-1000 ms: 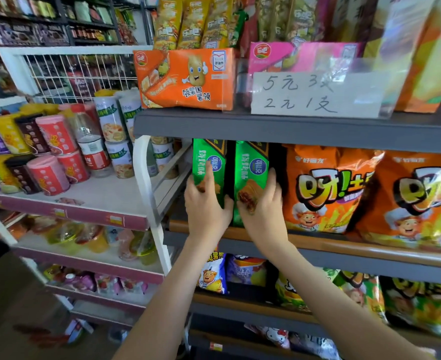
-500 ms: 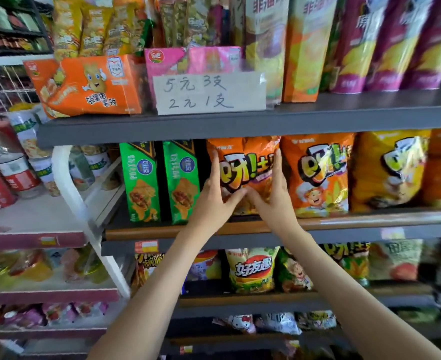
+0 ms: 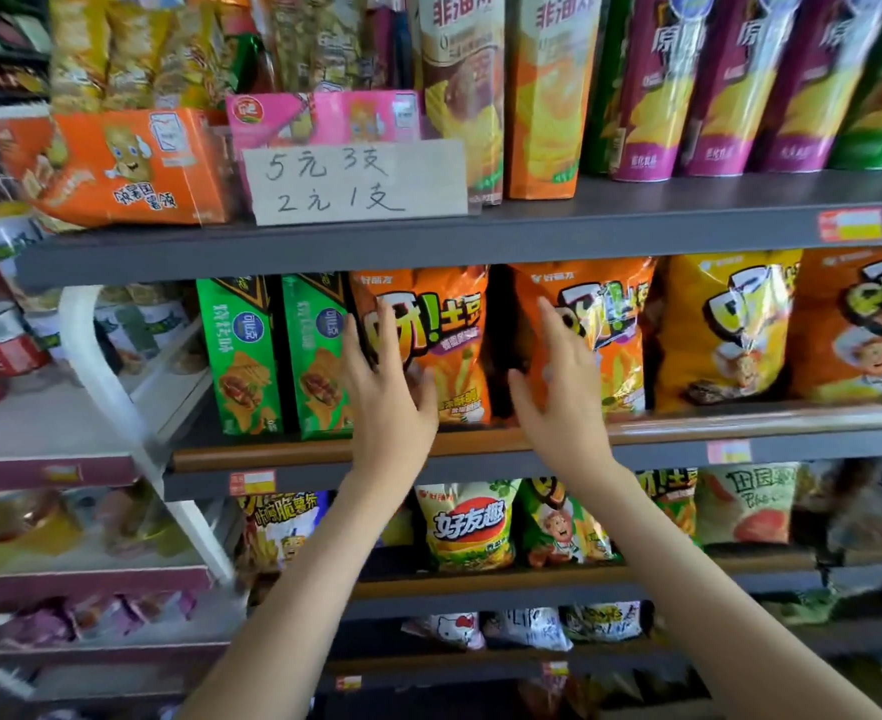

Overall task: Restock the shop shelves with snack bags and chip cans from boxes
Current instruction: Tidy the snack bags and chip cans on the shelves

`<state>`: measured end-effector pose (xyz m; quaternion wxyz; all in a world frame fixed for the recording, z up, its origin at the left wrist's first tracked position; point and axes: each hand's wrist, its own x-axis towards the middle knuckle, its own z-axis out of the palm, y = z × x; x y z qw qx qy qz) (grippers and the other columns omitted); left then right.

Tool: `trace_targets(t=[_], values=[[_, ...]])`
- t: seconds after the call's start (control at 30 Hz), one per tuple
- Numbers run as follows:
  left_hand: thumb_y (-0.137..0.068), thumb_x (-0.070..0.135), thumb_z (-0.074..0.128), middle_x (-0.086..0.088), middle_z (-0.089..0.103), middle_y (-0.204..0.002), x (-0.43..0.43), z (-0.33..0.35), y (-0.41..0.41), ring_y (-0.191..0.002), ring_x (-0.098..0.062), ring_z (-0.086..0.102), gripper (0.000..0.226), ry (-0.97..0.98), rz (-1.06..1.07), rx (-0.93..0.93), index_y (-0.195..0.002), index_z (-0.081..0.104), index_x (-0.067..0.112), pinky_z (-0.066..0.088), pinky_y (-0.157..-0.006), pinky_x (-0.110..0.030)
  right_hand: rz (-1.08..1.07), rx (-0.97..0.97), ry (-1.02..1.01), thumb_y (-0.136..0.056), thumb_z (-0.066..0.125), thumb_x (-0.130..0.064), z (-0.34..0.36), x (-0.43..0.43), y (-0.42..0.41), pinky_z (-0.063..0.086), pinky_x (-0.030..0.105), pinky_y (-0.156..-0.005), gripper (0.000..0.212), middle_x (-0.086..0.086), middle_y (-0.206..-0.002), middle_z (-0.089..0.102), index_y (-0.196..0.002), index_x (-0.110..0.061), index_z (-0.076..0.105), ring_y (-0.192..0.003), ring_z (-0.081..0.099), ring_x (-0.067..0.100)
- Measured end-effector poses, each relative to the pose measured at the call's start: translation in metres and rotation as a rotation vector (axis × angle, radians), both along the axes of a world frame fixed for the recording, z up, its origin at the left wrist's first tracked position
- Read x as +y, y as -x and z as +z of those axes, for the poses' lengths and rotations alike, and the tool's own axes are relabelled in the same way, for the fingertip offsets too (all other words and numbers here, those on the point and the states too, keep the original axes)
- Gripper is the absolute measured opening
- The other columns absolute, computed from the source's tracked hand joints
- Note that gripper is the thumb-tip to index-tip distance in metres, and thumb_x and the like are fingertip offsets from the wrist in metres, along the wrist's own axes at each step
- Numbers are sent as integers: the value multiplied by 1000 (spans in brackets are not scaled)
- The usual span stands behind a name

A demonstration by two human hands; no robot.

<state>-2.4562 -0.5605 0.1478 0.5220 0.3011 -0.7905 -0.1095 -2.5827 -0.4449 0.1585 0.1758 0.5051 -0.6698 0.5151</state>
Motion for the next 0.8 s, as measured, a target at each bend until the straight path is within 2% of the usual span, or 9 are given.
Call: trace_targets(t=[0.07,0.17,0.23,0.33,0.43,0.53,0.67,0.73,0.8], values=[[-91,14,63,-18,23,-150,22,-4,12,-138,-38,31,70,116,-60,29,-150,28,22,27,-114,-41,-172,27,81,-86,65,-10,-6,17,24,29,31,-100,70,17,-133,48,-146,-4,29,-121,38,23],[-97,15,53,-9,35,-143,51,0,32,-127,-19,41,58,116,-287,-80,-150,33,25,41,-105,-35,-236,-102,11,-79,76,-28,-16,32,60,23,37,-107,94,20,-147,34,-150,-7,18,-133,30,31],[-101,17,49,-10,39,-144,61,4,48,-116,-12,47,59,-10,-390,-186,-153,24,29,44,-97,-27,-100,-205,-127,-76,81,-29,-19,38,75,22,39,-112,109,16,-155,22,-153,-11,5,-142,21,29],[-103,23,45,-15,31,-150,63,3,76,-113,-22,54,67,-112,-407,-245,-153,4,39,45,-88,-26,-66,-209,-249,-76,79,-34,-21,38,84,30,48,-113,114,14,-155,22,-153,-17,-3,-142,24,31],[-102,26,45,-17,27,-151,56,1,98,-127,-31,47,72,-124,-402,-240,-148,-8,44,49,-96,-35,-181,-168,-259,-76,79,-36,-19,29,81,37,54,-104,111,19,-146,34,-154,-17,2,-132,36,41],[-101,21,49,-18,23,-153,53,-4,108,-138,-33,35,77,-78,-350,-223,-149,-8,42,46,-103,-43,-175,-140,-291,-78,77,-39,-16,30,86,38,52,-102,107,17,-145,35,-154,-19,4,-131,35,38],[-91,8,61,-20,5,-159,71,-9,119,-147,-35,9,87,38,-279,-128,-155,8,33,33,-113,-53,-209,54,-175,-85,68,-39,-18,65,114,36,46,-105,82,12,-143,41,-150,-17,22,-127,38,30],[-87,10,65,-18,6,-157,91,-9,133,-146,-37,9,84,126,-258,-97,-154,18,27,33,-111,-59,-316,56,-57,-86,60,-34,-20,89,138,33,45,-103,71,15,-137,44,-145,-11,28,-122,39,31],[-86,7,65,-14,11,-153,113,-8,152,-144,-37,14,76,226,-271,-96,-150,29,25,31,-111,-60,-416,14,3,-84,57,-31,-23,108,168,27,45,-105,72,20,-137,43,-144,-2,30,-125,38,36]])
